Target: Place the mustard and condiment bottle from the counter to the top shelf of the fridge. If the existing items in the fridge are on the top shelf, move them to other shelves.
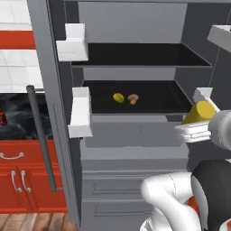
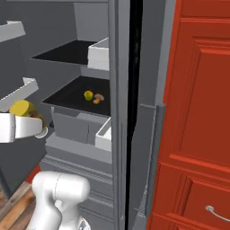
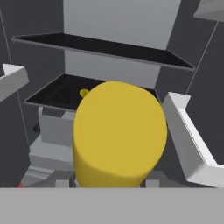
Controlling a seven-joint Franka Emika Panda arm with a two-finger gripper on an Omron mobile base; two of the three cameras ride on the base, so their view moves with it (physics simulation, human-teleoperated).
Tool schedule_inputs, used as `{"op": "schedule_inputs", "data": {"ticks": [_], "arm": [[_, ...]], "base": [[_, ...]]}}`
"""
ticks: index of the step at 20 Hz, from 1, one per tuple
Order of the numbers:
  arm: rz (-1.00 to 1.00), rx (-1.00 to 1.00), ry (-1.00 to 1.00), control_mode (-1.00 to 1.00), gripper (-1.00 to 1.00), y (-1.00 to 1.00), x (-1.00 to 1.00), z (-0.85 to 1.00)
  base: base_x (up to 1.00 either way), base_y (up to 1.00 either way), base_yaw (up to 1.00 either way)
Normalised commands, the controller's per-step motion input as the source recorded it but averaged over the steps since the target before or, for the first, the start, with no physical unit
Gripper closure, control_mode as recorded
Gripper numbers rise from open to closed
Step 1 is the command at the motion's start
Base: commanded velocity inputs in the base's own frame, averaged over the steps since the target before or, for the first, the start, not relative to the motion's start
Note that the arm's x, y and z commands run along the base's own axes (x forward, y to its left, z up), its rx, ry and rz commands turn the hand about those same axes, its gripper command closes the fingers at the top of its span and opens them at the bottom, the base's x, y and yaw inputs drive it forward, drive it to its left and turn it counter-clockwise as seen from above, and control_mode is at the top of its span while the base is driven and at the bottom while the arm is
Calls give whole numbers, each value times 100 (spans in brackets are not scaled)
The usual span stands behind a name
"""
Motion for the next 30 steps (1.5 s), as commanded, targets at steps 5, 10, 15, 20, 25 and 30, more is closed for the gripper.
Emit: {"op": "schedule_inputs", "data": {"ticks": [5,10,15,20,25,30], "arm": [[0,0,0,100,100,0,0,0],[0,0,0,100,100,0,0,0],[0,0,0,100,100,0,0,0],[0,0,0,100,100,0,0,0],[0,0,-11,-100,100,0,16,62],[0,-1,-15,-100,100,0,49,82]], "base": [[56,25,-8],[43,44,-10],[57,36,-6],[73,7,-1],[9,0,0],[0,0,0]]}}
